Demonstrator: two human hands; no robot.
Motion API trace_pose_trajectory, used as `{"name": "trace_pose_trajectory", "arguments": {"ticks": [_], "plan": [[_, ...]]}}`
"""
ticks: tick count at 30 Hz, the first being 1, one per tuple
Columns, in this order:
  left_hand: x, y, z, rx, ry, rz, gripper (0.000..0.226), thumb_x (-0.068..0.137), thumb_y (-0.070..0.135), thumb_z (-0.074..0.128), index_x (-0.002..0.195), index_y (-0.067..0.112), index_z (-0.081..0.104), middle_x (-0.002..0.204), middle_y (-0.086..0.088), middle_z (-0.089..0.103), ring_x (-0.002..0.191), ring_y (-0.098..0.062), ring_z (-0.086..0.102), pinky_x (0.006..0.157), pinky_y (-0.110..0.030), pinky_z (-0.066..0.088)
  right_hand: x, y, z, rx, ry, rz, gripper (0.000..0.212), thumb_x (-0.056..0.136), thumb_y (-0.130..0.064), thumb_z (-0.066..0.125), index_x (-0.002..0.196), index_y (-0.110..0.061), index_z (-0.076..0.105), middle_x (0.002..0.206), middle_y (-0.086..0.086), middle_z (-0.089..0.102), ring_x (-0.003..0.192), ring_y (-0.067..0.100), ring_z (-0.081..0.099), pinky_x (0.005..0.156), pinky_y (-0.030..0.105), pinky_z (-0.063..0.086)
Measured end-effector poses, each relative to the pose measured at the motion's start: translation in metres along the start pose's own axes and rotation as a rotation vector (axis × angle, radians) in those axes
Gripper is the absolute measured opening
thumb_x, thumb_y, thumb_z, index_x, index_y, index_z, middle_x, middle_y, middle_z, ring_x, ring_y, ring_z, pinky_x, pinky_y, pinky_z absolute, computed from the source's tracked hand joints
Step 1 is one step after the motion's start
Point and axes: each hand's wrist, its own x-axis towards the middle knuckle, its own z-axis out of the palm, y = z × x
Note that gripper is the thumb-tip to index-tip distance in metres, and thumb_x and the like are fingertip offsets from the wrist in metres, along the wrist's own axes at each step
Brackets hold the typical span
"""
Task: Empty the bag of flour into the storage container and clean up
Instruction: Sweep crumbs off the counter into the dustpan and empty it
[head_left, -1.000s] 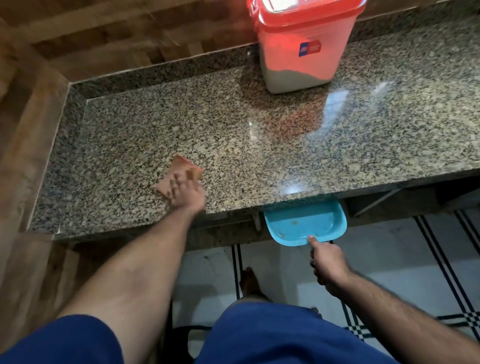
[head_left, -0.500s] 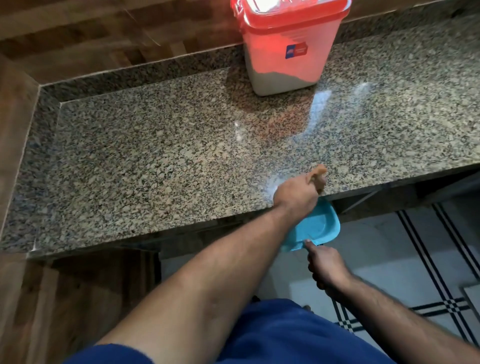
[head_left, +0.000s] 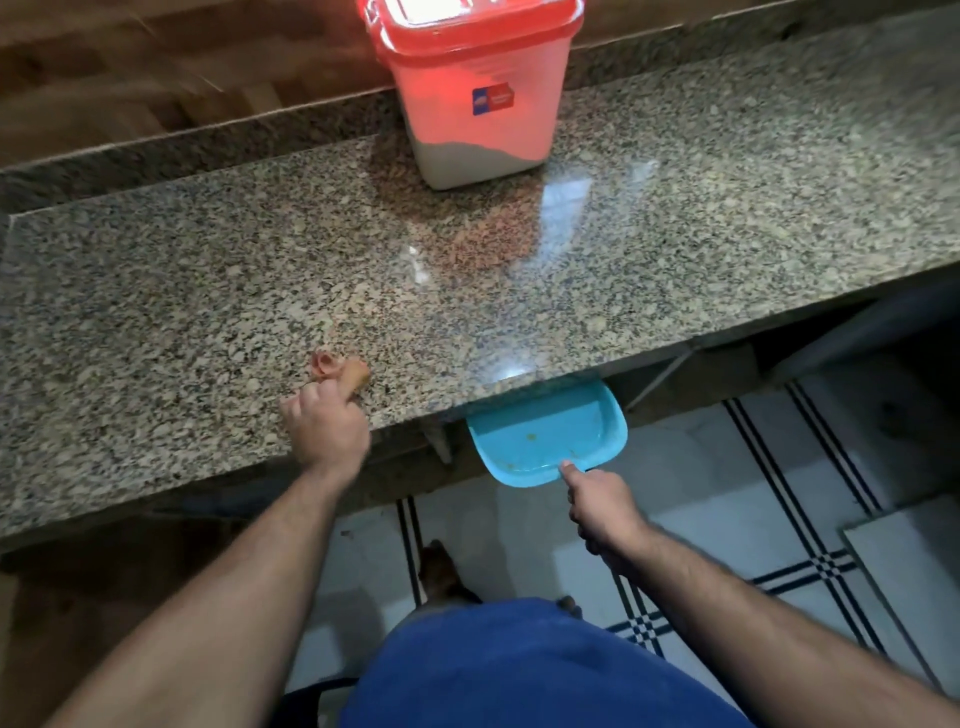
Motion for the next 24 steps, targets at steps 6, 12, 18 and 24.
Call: {"name": "trace_pose_trajectory", "arguments": {"ticks": [6,12,18,24], "plan": [[-0.036,0.137,0.042,-0.191,-0.164,0.426,0.039,0.104,0.026,0.046,0.125,0.050,0.068,0.101,0.015,0.070,0.094,-0.019,0.057,0.078,-0.036,0.056,0.001,0.000,-0.020,0.007,0.011,0.000,0.036,0.105,-0.051,0.058,0.085,-0.020,0.056,0.056,-0.002,0.042,0.038,0.013,0.030,0.040,0.021,0.023],[-0.042,0.230,0.011,-0.693,-0.464,0.290,0.033,0.102,0.025,0.047,0.098,0.034,0.078,0.096,0.004,0.074,0.084,-0.019,0.073,0.072,-0.033,0.065,0.007,0.005,-0.058,0.048,0.010,-0.012,0.038,0.103,-0.052,0.058,0.086,-0.019,0.055,0.055,-0.002,0.041,0.041,0.015,0.031,0.043,0.023,0.024],[-0.043,0.212,0.022,-0.711,0.066,0.112,0.035,0.106,0.039,0.049,0.135,0.035,0.068,0.103,0.005,0.071,0.089,-0.020,0.069,0.065,-0.031,0.056,0.018,-0.001,-0.105,0.076,0.001,-0.003,0.039,0.103,-0.055,0.056,0.084,-0.021,0.056,0.051,-0.003,0.040,0.038,0.014,0.031,0.043,0.022,0.026],[-0.088,0.233,0.075,-0.282,-0.279,0.510,0.042,0.098,0.032,0.051,0.134,0.041,0.071,0.135,0.008,0.071,0.121,-0.019,0.062,0.108,-0.040,0.047,0.033,-0.005,-0.122,0.088,-0.001,0.002,0.036,0.106,-0.051,0.056,0.084,-0.022,0.054,0.052,-0.002,0.040,0.037,0.015,0.031,0.042,0.021,0.025]]}}
